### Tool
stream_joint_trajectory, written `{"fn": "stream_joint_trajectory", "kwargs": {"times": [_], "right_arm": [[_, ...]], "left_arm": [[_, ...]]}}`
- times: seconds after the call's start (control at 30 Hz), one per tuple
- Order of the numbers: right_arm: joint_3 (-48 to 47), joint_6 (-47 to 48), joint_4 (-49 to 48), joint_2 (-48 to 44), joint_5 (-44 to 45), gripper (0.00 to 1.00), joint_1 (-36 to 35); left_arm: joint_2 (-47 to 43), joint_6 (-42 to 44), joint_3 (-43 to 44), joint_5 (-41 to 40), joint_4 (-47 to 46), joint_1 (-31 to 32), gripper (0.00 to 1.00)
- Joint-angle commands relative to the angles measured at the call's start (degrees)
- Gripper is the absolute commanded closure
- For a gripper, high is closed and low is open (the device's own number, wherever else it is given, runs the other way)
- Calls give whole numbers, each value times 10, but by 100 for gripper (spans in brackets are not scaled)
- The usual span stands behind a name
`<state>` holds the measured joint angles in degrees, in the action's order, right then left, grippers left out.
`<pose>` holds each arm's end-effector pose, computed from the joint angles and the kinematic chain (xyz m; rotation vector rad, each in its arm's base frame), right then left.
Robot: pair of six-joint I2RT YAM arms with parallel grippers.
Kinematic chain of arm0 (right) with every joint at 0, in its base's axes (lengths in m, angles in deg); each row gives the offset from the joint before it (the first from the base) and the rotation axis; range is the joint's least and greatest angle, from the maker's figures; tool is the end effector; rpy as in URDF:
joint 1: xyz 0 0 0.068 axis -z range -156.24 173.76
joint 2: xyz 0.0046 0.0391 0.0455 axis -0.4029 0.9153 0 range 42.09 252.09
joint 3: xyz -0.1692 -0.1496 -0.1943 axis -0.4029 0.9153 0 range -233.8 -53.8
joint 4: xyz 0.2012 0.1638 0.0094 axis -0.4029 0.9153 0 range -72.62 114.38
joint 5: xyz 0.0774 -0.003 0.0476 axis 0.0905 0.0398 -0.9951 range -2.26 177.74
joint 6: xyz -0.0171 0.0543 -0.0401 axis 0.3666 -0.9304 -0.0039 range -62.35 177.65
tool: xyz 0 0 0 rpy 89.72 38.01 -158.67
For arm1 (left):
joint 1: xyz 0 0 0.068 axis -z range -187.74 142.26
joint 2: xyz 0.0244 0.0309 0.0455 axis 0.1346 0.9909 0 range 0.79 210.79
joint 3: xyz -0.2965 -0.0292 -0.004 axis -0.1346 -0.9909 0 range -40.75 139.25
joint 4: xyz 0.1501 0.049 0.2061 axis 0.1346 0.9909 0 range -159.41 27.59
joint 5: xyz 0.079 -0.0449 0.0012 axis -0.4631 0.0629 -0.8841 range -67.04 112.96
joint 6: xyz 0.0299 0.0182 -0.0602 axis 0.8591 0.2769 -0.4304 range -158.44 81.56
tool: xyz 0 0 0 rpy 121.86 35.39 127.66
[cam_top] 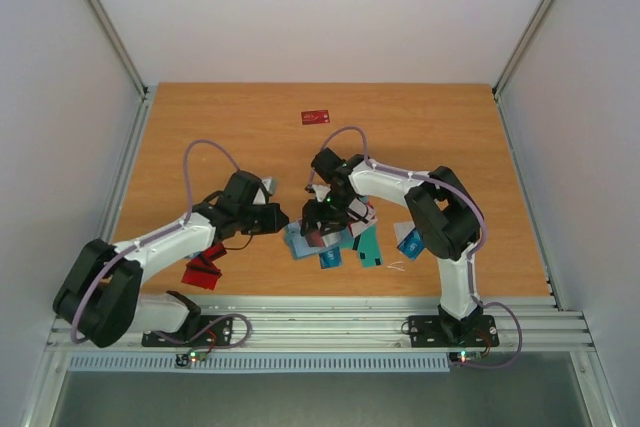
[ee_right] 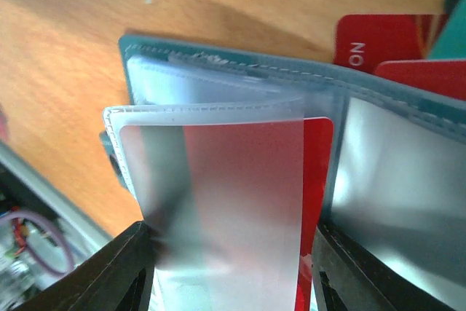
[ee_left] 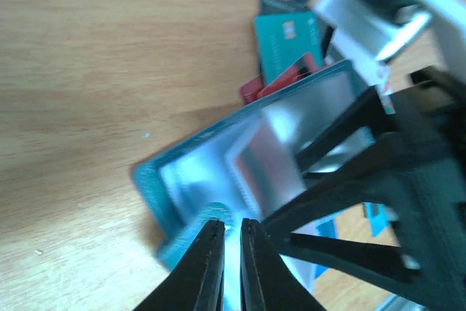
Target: Put the credit cards into the card holder
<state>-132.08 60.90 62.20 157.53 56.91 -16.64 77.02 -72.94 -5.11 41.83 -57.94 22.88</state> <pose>0.2793 0.2759 0.1548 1.1621 -2.7473 -0.8459 0.2084 -0.1447 0.1819 0.0610 2.6298 -0.8537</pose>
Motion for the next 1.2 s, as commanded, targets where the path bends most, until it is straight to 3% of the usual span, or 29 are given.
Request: {"fn": "stream_joint_trajectory", "kwargs": {"times": [0.0,0.27,0.5,0.63,0.87,1.17], "right_arm": [[41,-11,-62,24,-67,45,2],[60,-11,-91,14,-92,45,16],[72,-15,-112,10,-107,45,21],[81,-17,-120,7,-114,46,26],[93,-21,-141,-1,-132,46,33],[96,-22,-150,-6,-143,46,34]], "left_arm": [[-31,19,23,40,32,3,88],[29,25,51,74,43,2,87],[50,-49,49,67,1,2,70],[67,-85,43,59,-20,2,65],[111,-113,48,74,-62,1,67],[150,-131,80,81,-76,2,77]]}}
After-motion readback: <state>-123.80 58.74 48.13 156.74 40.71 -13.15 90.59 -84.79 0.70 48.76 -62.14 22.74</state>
